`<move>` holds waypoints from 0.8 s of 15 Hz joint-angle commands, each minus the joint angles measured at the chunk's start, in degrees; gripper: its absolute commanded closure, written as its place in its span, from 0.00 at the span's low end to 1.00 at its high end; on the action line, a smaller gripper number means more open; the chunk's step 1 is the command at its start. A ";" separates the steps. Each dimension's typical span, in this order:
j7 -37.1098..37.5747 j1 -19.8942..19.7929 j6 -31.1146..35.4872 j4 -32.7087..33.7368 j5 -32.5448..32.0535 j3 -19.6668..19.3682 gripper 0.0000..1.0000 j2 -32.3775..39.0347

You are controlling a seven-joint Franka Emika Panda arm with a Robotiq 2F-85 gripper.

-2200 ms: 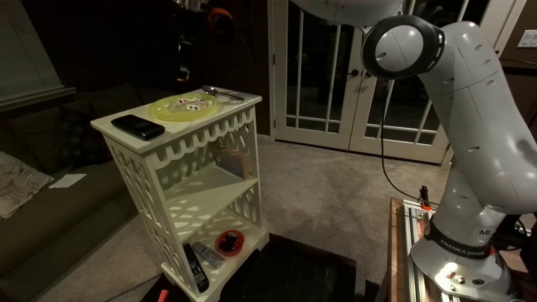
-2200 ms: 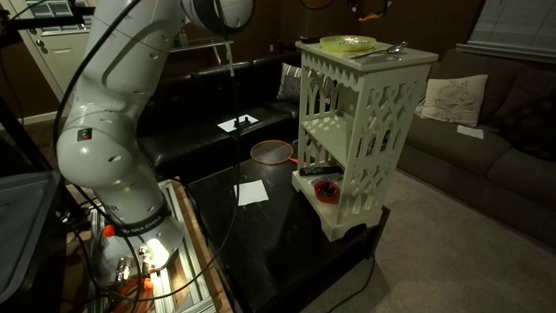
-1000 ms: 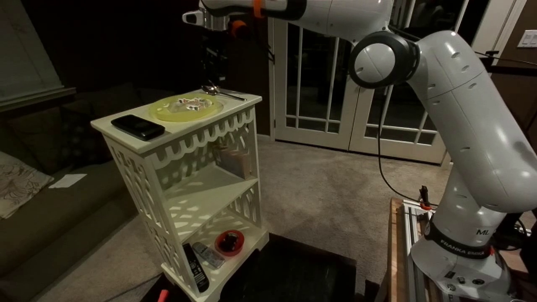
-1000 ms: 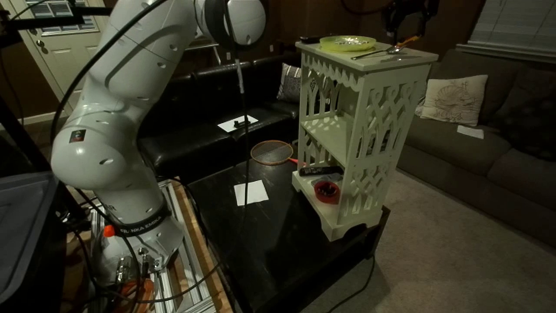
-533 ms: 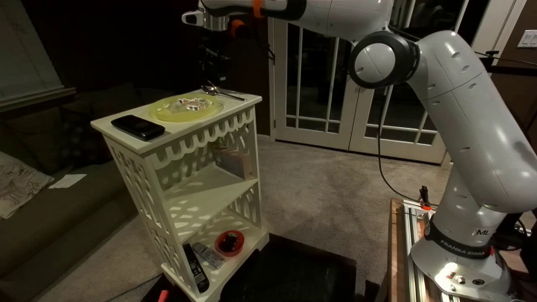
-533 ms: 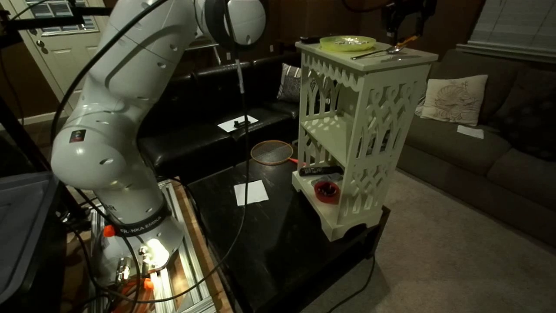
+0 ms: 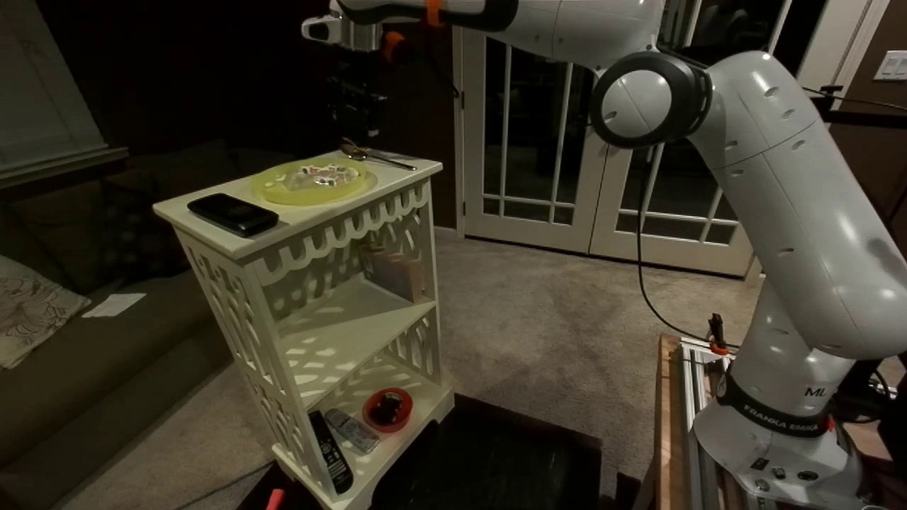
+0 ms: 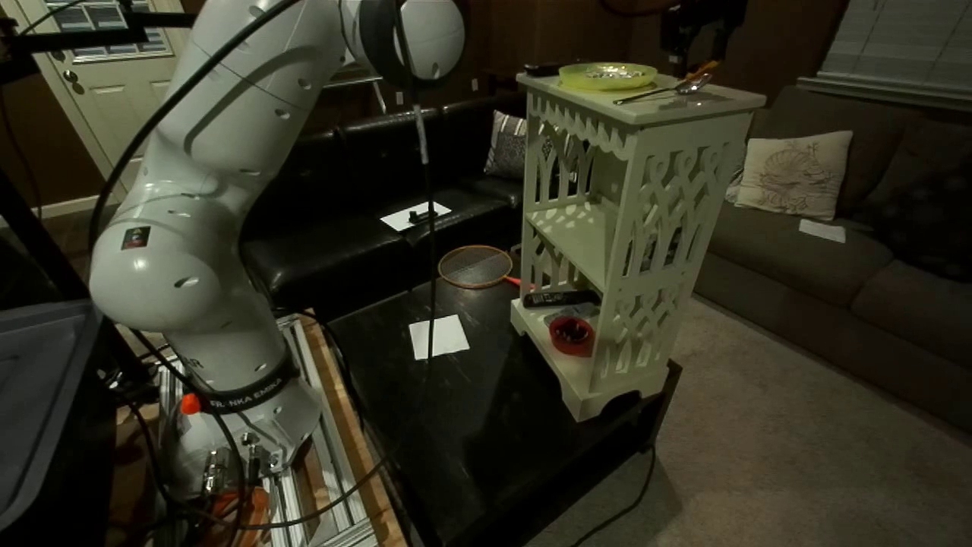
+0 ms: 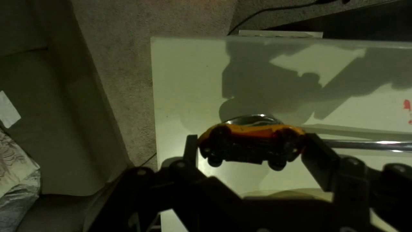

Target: Take the black item off of the plate

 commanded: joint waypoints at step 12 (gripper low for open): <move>-5.55 -0.82 -2.15 0.53 1.48 2.56 0.25 1.34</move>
